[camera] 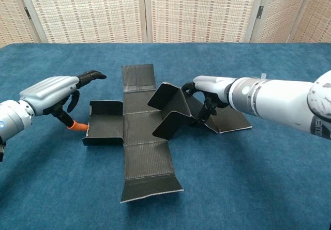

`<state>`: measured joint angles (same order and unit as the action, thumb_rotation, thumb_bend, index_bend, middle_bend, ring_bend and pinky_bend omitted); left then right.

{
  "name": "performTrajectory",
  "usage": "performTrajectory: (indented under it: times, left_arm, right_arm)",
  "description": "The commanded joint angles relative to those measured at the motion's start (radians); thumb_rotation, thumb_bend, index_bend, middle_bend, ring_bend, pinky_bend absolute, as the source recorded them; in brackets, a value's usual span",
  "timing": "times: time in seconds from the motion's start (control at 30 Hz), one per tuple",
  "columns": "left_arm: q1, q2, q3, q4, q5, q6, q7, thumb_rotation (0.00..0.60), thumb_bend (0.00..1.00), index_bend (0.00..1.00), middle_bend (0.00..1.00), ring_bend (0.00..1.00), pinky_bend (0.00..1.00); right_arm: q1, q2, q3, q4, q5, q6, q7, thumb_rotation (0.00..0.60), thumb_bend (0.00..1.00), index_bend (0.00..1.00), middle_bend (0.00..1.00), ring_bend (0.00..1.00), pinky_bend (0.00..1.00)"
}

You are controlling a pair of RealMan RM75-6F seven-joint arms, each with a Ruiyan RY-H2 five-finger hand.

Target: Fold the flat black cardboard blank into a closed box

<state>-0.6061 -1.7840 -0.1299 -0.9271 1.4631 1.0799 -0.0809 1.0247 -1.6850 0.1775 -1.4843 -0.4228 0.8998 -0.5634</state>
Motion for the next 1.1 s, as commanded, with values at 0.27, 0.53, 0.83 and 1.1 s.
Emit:
performTrajectory:
  times: [0.27,0.53,0.83,1.1]
  left_arm:
    - [-0.022,0.014,0.001,-0.053,-0.010,-0.039,-0.160,0.600,0.18,0.00,0.04,0.69,0.87]
    - [-0.025,0.088,0.015,-0.146,0.002,-0.074,-0.405,0.600,0.26,0.00,0.03,0.68,0.87]
    - [-0.057,0.095,0.021,-0.157,0.019,-0.104,-0.506,0.600,0.26,0.00,0.00,0.65,0.86]
    - [-0.072,0.050,0.006,-0.113,0.012,-0.062,-0.321,0.600,0.26,0.00,0.00,0.64,0.86]
  right_arm:
    - [-0.012,0.006,-0.013,-0.005,-0.016,0.019,-0.010,0.600,0.29,0.38,0.39,0.74,1.00]
    - [-0.019,0.015,-0.015,-0.010,-0.022,0.021,-0.014,0.600,0.29,0.38,0.39,0.74,1.00]
    - [-0.026,0.027,-0.012,-0.032,-0.036,0.026,-0.011,0.600,0.29,0.38,0.39,0.74,1.00]
    - [-0.030,0.043,-0.020,-0.068,-0.109,0.039,-0.014,0.600,0.29,0.38,0.40,0.74,1.00]
